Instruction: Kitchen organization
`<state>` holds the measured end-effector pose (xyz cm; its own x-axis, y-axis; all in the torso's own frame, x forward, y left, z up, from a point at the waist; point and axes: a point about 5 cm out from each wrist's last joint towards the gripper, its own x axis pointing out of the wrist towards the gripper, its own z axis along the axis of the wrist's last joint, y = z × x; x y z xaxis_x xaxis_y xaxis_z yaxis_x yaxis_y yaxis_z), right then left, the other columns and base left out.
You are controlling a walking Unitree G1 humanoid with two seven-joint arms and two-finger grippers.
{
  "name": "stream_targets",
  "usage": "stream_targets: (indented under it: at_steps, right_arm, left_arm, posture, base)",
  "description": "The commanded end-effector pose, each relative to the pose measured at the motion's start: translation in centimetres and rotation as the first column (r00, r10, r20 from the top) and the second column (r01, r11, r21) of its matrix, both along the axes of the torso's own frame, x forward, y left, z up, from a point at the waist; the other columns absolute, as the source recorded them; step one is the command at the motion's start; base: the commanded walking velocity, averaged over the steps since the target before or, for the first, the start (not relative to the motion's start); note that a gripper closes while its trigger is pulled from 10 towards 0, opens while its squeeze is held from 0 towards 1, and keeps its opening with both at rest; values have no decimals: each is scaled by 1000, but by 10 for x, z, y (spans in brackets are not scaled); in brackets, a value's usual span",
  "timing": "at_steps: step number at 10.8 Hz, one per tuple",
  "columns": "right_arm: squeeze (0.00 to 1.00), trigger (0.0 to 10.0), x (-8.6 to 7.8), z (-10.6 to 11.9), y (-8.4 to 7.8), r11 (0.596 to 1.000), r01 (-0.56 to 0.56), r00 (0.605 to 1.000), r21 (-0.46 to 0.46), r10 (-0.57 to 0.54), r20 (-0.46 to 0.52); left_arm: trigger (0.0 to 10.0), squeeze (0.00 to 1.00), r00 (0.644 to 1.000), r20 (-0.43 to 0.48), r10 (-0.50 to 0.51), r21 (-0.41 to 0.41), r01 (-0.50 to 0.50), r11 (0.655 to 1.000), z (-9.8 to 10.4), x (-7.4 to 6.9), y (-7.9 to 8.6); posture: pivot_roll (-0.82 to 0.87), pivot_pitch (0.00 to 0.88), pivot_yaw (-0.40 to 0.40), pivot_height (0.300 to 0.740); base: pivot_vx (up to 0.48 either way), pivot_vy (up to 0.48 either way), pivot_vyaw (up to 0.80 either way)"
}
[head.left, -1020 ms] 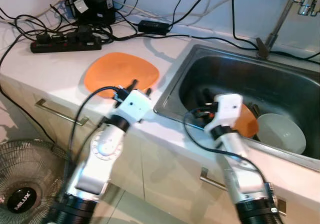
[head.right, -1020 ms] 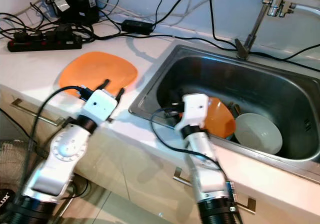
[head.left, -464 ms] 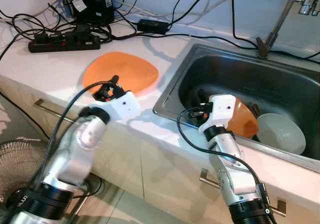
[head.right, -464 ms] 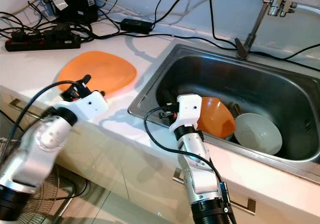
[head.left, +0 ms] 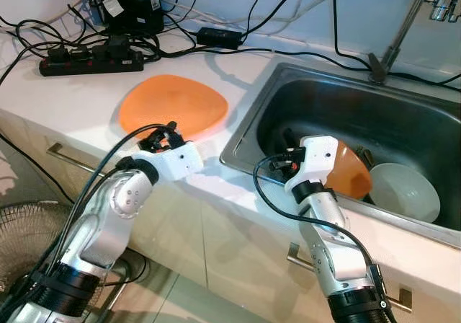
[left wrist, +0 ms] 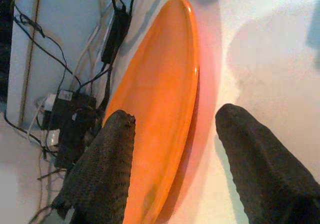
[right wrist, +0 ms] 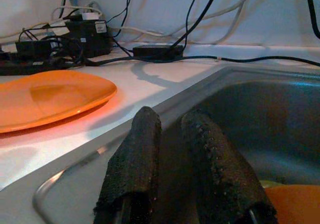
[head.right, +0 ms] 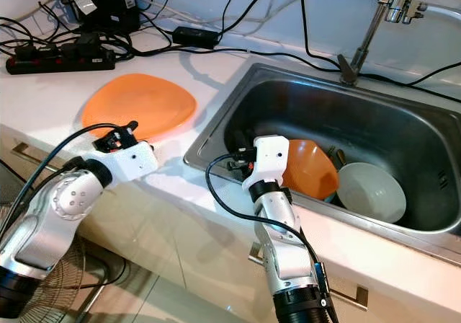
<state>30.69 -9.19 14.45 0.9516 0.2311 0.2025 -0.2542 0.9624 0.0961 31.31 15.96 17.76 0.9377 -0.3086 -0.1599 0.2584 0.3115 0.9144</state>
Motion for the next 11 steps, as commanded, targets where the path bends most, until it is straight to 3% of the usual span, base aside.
stream_targets:
  at_steps: [1,9,11]
  right_arm:
    - [0,10000,2,-1,0,1000,4,1000,0,-4,-17]
    - [0,10000,5,0,-2,1000,13,1000,-8,-14,-22]
    - [0,10000,5,0,-2,1000,13,1000,-8,-14,-22]
  left_arm:
    - [10000,0,999,-35,21,68,-19,998,-8,2,3]
    - [10000,0,985,-43,166,164,-157,974,-22,35,6]
    - [10000,0,985,-43,166,164,-157,974,-22,35,6]
  posture:
    - [133,83,-14,740]
    - [122,71,-18,740]
    - [122,71,-18,740]
  base:
    - [0,0,0]
    - [0,0,0]
    - [0,0,0]
